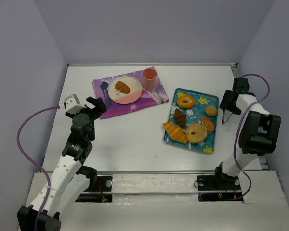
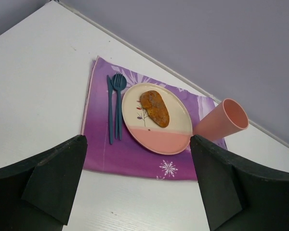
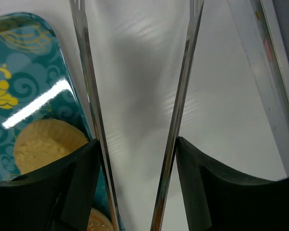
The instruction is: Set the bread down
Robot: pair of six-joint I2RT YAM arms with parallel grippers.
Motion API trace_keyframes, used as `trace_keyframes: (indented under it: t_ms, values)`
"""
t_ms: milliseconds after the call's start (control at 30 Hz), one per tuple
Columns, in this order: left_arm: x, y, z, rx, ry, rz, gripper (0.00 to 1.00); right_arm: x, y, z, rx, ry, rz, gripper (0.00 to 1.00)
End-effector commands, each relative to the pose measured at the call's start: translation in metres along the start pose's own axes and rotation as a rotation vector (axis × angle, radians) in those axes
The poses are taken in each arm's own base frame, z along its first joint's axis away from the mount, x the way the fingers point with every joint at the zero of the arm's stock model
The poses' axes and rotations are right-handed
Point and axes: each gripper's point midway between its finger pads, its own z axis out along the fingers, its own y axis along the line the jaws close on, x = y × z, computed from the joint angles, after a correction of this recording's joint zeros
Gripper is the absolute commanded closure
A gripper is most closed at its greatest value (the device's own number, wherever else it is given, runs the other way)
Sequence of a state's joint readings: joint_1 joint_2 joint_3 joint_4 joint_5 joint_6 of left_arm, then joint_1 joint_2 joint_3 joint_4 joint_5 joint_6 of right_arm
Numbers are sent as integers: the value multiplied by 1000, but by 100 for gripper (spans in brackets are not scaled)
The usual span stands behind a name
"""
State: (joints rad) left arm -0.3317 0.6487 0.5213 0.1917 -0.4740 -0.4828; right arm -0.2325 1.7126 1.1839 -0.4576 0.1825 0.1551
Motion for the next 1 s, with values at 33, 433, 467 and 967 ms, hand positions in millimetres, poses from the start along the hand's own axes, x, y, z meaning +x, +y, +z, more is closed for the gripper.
trace_keyframes:
  t_ms: [33, 433, 467, 967]
  values:
    - [-15, -5, 3, 13, -62, -17, 1, 9, -8, -6, 56, -14, 81, 18]
    - [-26, -8, -10, 45, -85, -46, 1, -82, -30, -148, 32, -389, 136, 0]
    - [-28, -8, -11, 49, -90, -50, 1, -87, -24, -169, -28, -436, 157, 0]
    - [-33, -11, -18, 72, -96, -84, 1, -63, -33, -216, -82, -544, 298, 0]
